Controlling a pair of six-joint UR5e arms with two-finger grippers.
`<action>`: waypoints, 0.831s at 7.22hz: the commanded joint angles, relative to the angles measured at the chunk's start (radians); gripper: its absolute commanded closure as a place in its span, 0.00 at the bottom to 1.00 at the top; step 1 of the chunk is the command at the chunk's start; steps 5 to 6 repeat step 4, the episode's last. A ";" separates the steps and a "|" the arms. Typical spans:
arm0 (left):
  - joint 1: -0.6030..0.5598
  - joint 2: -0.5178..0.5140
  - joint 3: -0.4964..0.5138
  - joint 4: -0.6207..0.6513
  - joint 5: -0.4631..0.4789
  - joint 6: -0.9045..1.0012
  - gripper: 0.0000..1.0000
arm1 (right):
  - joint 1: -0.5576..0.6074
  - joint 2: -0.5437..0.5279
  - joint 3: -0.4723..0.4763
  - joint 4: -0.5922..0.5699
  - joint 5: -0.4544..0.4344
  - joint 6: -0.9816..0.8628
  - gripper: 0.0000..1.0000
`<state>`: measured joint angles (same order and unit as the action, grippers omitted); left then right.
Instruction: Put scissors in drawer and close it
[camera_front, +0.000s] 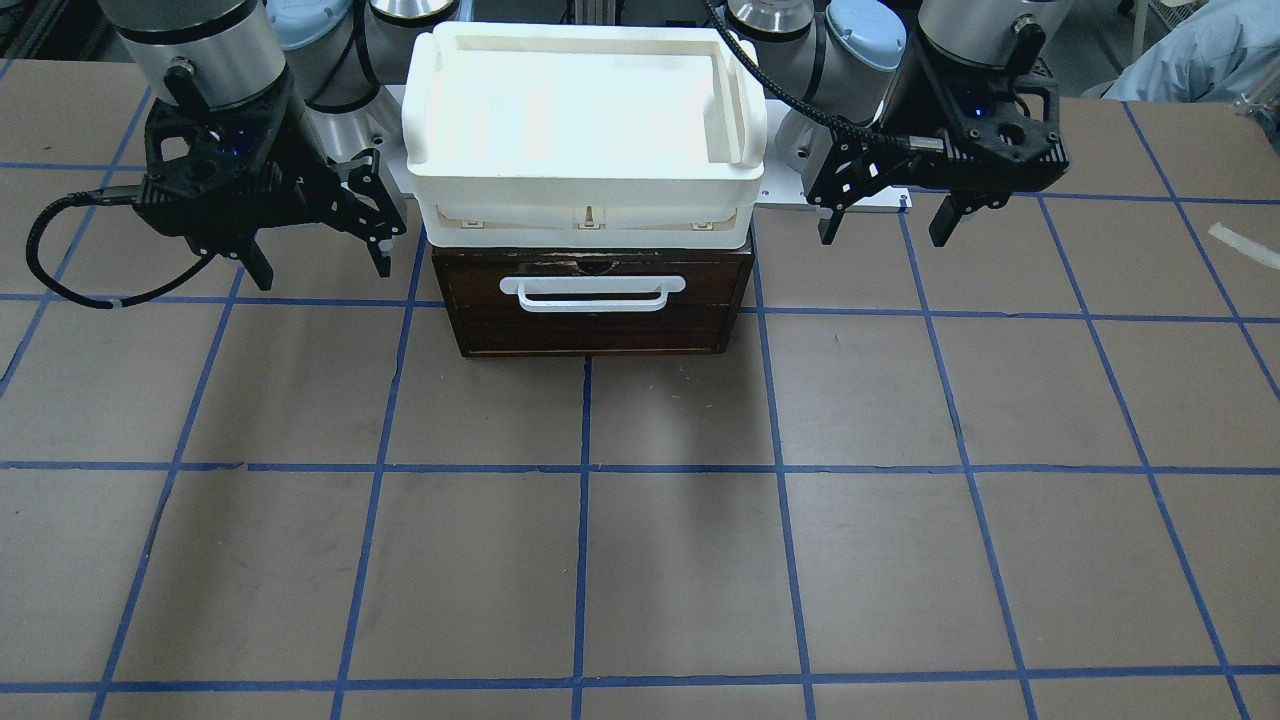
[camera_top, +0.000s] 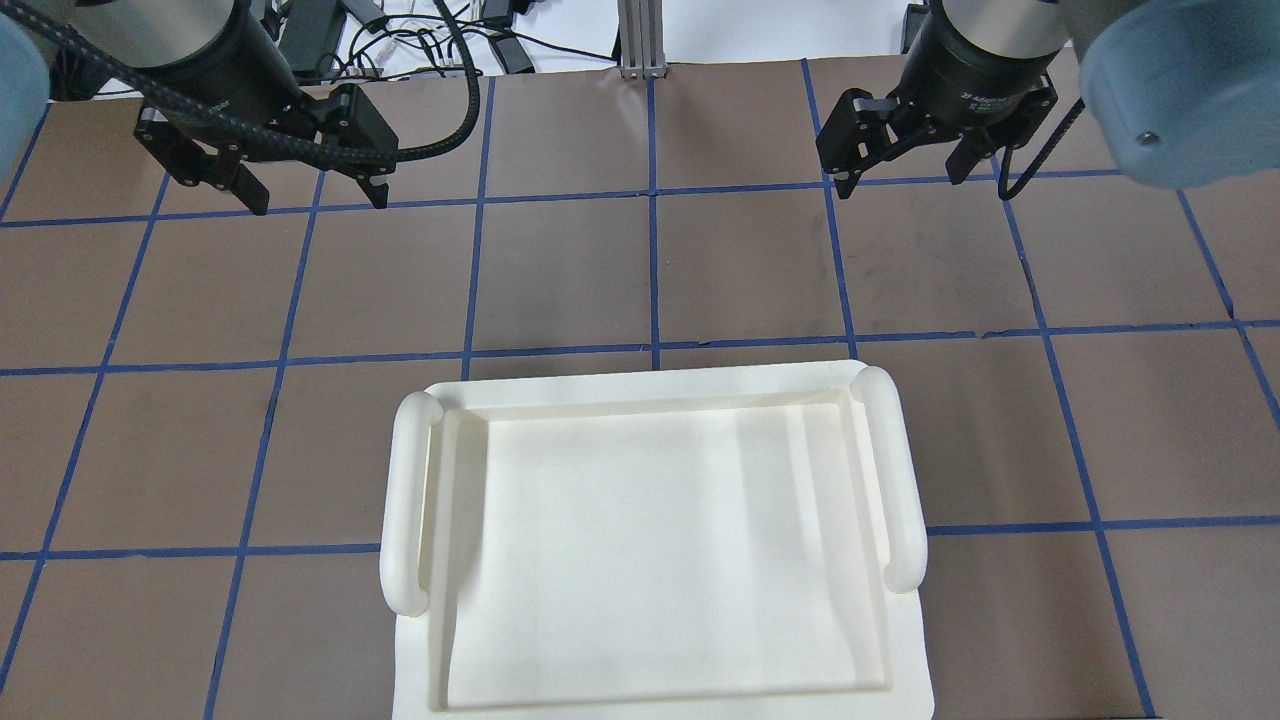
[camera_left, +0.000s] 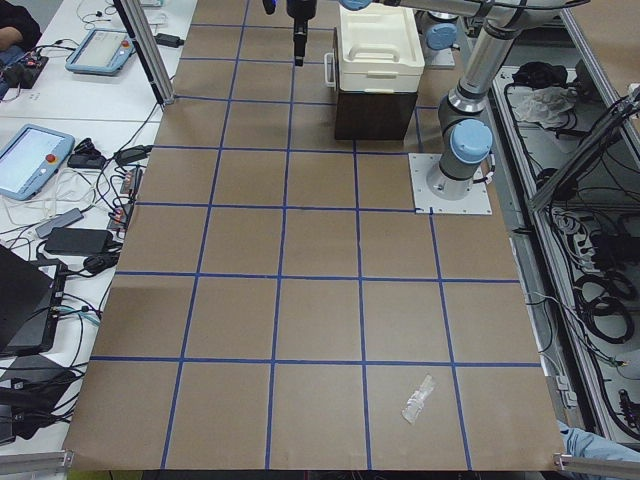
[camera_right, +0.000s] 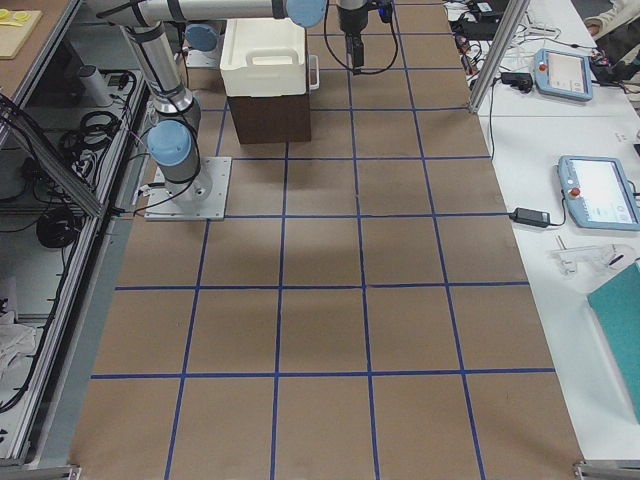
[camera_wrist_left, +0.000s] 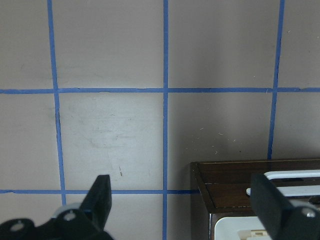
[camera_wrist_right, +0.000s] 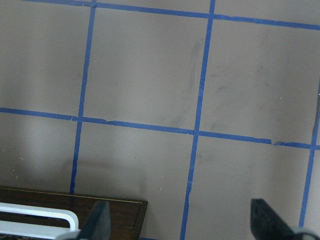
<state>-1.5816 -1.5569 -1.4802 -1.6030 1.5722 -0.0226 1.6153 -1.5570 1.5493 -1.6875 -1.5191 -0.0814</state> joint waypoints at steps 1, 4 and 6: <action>0.000 0.003 -0.002 0.000 0.000 0.001 0.00 | 0.000 0.000 0.000 0.000 0.000 0.000 0.00; 0.000 0.009 -0.005 -0.002 0.000 0.001 0.00 | 0.000 0.000 0.000 0.002 -0.013 -0.003 0.00; 0.000 0.009 -0.005 -0.002 0.000 0.001 0.00 | 0.000 0.000 0.000 0.002 -0.013 -0.003 0.00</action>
